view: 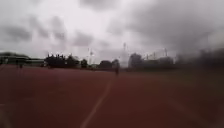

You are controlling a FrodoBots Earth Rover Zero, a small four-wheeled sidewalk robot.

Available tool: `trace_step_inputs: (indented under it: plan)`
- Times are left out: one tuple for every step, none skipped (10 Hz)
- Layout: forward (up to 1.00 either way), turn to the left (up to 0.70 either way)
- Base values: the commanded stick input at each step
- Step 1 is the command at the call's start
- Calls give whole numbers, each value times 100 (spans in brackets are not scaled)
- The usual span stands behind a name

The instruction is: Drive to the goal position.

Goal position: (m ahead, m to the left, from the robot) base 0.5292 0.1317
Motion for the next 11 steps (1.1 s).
trace_step_inputs:
  plan:
    - [85,-7]
    - [85,0]
    - [85,0]
    - [85,0]
    - [85,0]
    - [85,0]
    - [85,0]
    - [85,0]
    - [85,0]
    - [85,0]
    - [85,0]
